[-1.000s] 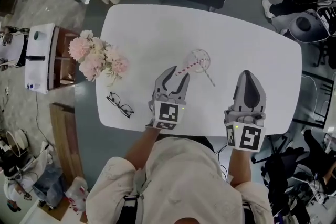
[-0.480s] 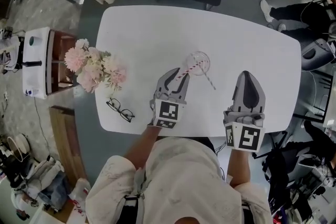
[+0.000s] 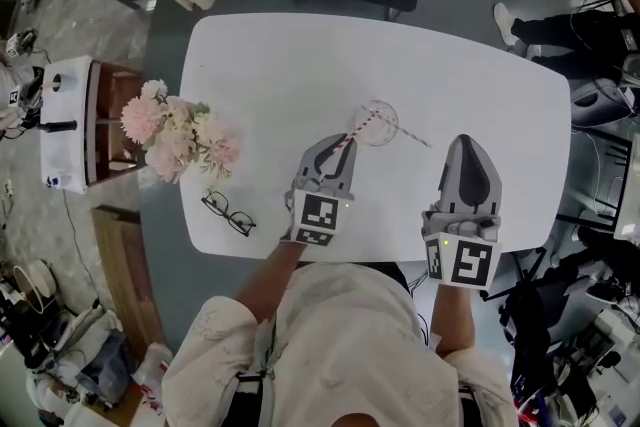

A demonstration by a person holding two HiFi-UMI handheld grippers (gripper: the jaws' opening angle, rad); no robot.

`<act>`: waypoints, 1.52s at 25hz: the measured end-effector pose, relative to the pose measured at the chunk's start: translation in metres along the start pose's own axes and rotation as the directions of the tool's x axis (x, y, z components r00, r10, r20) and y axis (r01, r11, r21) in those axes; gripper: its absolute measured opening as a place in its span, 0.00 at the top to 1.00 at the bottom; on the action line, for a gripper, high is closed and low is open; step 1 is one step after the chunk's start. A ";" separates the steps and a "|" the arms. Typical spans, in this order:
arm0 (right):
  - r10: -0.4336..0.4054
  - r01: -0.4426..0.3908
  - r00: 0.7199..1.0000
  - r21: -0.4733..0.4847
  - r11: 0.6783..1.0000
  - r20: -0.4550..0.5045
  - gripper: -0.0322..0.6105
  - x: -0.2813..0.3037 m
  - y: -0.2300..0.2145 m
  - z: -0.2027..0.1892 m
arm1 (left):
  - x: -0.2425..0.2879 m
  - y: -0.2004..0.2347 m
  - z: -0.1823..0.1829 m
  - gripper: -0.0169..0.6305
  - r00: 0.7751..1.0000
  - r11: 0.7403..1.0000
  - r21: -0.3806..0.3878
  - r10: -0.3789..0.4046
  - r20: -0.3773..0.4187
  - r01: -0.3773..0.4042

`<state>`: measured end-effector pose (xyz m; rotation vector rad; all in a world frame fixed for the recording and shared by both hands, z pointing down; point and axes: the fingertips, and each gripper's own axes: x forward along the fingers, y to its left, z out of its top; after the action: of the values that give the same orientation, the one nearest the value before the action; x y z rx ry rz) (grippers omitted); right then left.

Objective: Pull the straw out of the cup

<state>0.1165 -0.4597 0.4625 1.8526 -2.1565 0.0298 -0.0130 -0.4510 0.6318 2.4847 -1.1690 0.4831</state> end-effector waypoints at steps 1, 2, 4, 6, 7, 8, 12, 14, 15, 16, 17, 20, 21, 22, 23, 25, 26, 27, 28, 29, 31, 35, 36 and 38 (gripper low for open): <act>0.000 0.000 1.000 0.001 1.000 0.000 0.95 -0.001 0.000 0.000 | -0.001 0.000 0.002 0.92 1.000 1.000 0.000 0.002 0.004 -0.002; 0.000 0.000 1.000 0.002 1.000 0.001 0.95 -0.002 -0.001 0.001 | -0.002 -0.001 0.003 0.93 1.000 1.000 0.000 0.004 0.007 -0.004; 0.001 -0.001 1.000 0.003 1.000 0.003 0.95 -0.004 -0.001 0.002 | -0.004 -0.001 0.006 0.93 1.000 1.000 0.002 0.009 0.013 -0.009; 0.002 -0.002 1.000 0.005 1.000 0.009 0.95 -0.006 -0.001 0.003 | -0.006 -0.002 0.008 0.94 1.000 1.000 0.006 0.015 0.021 -0.015; 0.003 -0.003 1.000 0.005 1.000 0.013 0.95 -0.007 -0.001 0.004 | -0.008 -0.002 0.010 0.94 0.999 1.000 0.008 0.020 0.026 -0.020; 0.005 -0.005 1.000 0.006 1.000 0.017 0.95 -0.009 0.000 0.004 | -0.010 -0.003 0.011 0.94 0.999 1.000 0.010 0.025 0.031 -0.025; 0.018 -0.018 0.999 0.012 1.000 0.034 0.95 -0.019 0.000 0.006 | -0.020 -0.009 0.017 0.94 0.998 0.999 0.016 0.047 0.049 -0.047; 0.022 -0.023 0.999 0.015 1.000 0.043 0.95 -0.025 -0.001 0.008 | -0.025 -0.013 0.020 0.94 0.997 0.998 0.021 0.056 0.055 -0.058; 0.024 -0.025 0.999 0.018 1.000 0.048 0.95 -0.028 -0.002 0.009 | -0.028 -0.015 0.021 0.94 0.996 0.998 0.025 0.062 0.059 -0.063; 0.026 -0.027 0.998 0.020 0.999 0.054 0.95 -0.032 -0.003 0.009 | -0.032 -0.017 0.022 0.94 0.996 0.997 0.029 0.068 0.062 -0.070; 0.028 -0.029 0.998 0.023 0.999 0.060 0.95 -0.036 -0.004 0.010 | -0.035 -0.020 0.023 0.94 0.995 0.996 0.032 0.076 0.066 -0.078; 0.031 -0.034 0.997 0.032 0.999 0.075 0.95 -0.051 -0.008 0.009 | -0.047 -0.028 0.025 0.94 0.992 0.994 0.041 0.097 0.079 -0.100; 0.032 -0.035 0.996 0.035 0.999 0.082 0.95 -0.057 -0.010 0.008 | -0.051 -0.032 0.026 0.94 0.991 0.993 0.044 0.104 0.085 -0.108; 0.033 -0.037 0.995 0.039 0.999 0.090 0.95 -0.062 -0.012 0.008 | -0.055 -0.036 0.027 0.94 0.989 0.992 0.047 0.112 0.092 -0.117; 0.035 -0.039 0.995 0.043 0.998 0.098 0.95 -0.068 -0.014 0.008 | -0.059 -0.040 0.029 0.94 0.988 0.991 0.052 0.120 0.098 -0.126; 0.039 -0.045 0.993 0.050 0.998 0.112 0.95 -0.081 -0.018 0.009 | -0.068 -0.049 0.032 0.94 0.984 0.988 0.060 0.136 0.111 -0.144; 0.041 -0.048 0.992 0.054 0.997 0.118 0.95 -0.088 -0.020 0.009 | -0.073 -0.054 0.034 0.94 0.983 0.986 0.064 0.144 0.117 -0.152; 0.043 -0.051 0.991 0.058 0.997 0.124 0.95 -0.096 -0.022 0.008 | -0.079 -0.060 0.036 0.94 0.981 0.985 0.068 0.151 0.124 -0.160; 0.045 -0.053 0.991 0.062 0.997 0.130 0.95 -0.103 -0.025 0.008 | -0.084 -0.066 0.038 0.94 0.979 0.983 0.072 0.158 0.130 -0.168; 0.045 -0.054 0.990 0.066 0.996 0.137 0.95 -0.111 -0.027 0.008 | -0.090 -0.072 0.039 0.94 0.977 0.981 0.076 0.165 0.136 -0.177; 0.045 -0.057 0.987 0.073 0.996 0.154 0.95 -0.126 -0.032 0.008 | -0.102 -0.084 0.041 0.94 0.972 0.977 0.083 0.182 0.148 -0.196; 0.049 -0.064 0.983 0.079 0.995 0.175 0.95 -0.160 -0.040 0.003 | -0.131 -0.111 0.042 0.94 0.961 0.969 0.084 0.214 0.176 -0.231; 0.050 -0.066 0.982 0.081 0.995 0.181 0.95 -0.169 -0.042 0.003 | -0.139 -0.118 0.043 0.94 0.957 0.967 0.084 0.222 0.186 -0.241; 0.054 -0.072 0.979 0.083 0.994 0.197 0.95 -0.185 -0.045 0.004 | -0.154 -0.130 0.048 0.94 0.948 0.961 0.088 0.239 0.210 -0.262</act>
<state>0.1829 -0.2899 0.4074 1.9063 -2.3817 -0.0430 0.0039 -0.2924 0.4996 2.5386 -1.5915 0.3849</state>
